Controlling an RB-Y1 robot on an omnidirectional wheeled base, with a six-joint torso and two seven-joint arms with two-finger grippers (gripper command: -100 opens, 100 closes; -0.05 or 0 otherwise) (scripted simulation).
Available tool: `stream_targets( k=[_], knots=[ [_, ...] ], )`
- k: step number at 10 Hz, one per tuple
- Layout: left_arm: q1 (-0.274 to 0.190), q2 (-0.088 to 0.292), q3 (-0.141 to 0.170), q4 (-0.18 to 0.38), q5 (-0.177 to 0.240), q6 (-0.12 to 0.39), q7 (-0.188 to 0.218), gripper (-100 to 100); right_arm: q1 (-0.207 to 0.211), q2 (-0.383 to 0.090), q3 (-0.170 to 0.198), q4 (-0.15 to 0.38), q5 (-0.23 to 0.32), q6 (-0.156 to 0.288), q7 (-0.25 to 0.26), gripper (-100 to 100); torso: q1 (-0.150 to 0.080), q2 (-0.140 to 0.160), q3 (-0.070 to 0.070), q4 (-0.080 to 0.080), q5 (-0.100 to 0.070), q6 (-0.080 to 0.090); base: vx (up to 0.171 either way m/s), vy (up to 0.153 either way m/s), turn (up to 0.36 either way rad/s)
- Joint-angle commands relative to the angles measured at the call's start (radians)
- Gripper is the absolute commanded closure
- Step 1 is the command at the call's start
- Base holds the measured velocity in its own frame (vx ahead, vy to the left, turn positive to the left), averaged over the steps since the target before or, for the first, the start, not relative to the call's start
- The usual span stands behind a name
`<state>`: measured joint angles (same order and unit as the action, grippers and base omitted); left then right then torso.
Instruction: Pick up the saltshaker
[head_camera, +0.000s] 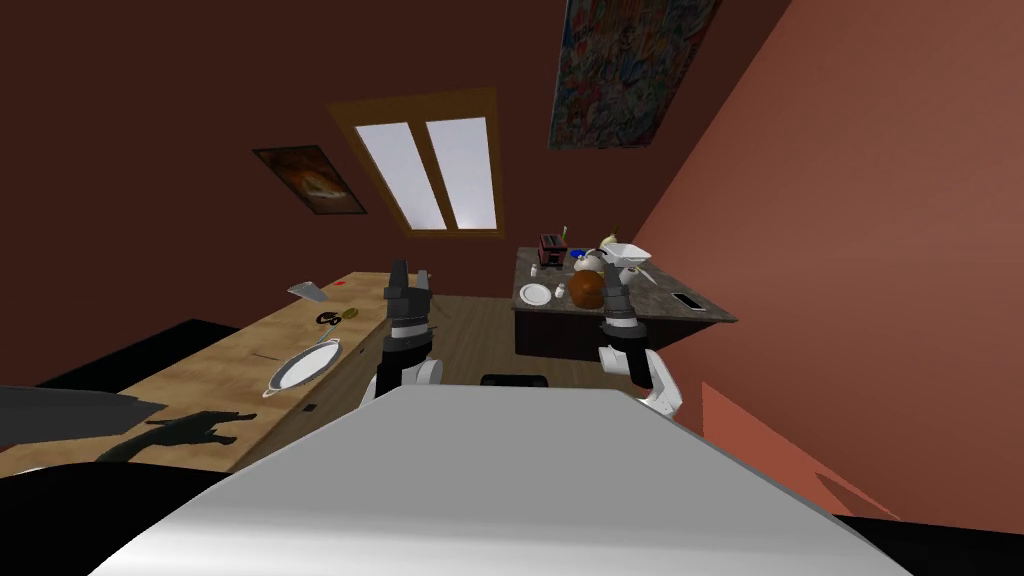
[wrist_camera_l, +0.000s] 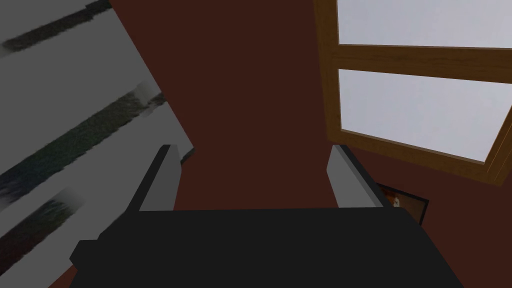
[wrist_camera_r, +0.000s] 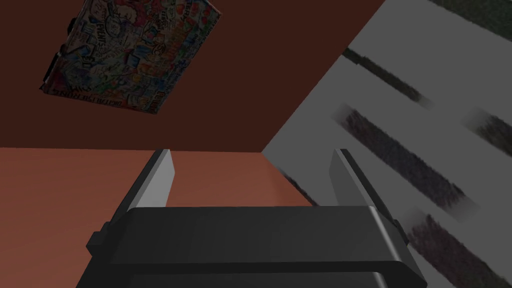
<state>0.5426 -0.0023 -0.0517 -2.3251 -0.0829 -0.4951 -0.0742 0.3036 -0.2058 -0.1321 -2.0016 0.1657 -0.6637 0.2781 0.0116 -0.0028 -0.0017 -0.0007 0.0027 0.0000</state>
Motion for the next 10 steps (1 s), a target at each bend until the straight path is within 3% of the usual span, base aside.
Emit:
stream_targets(
  k=[1,10],
  knots=[
    [0.000,0.000,0.000,0.000,0.000,0.000,0.000,0,-0.025,-0.015,-0.017,0.050,0.015,-0.009,0.039,-100,0.000,0.000,0.000,0.000,0.000,0.000,0.041,0.226,-0.121],
    [0.000,0.000,0.000,0.000,0.000,0.000,0.000,0,-0.115,-0.053,-0.084,0.304,0.061,-0.027,0.174,-100,-0.001,-0.003,-0.002,-0.001,0.000,0.000,0.038,0.150,-0.063]
  ],
)
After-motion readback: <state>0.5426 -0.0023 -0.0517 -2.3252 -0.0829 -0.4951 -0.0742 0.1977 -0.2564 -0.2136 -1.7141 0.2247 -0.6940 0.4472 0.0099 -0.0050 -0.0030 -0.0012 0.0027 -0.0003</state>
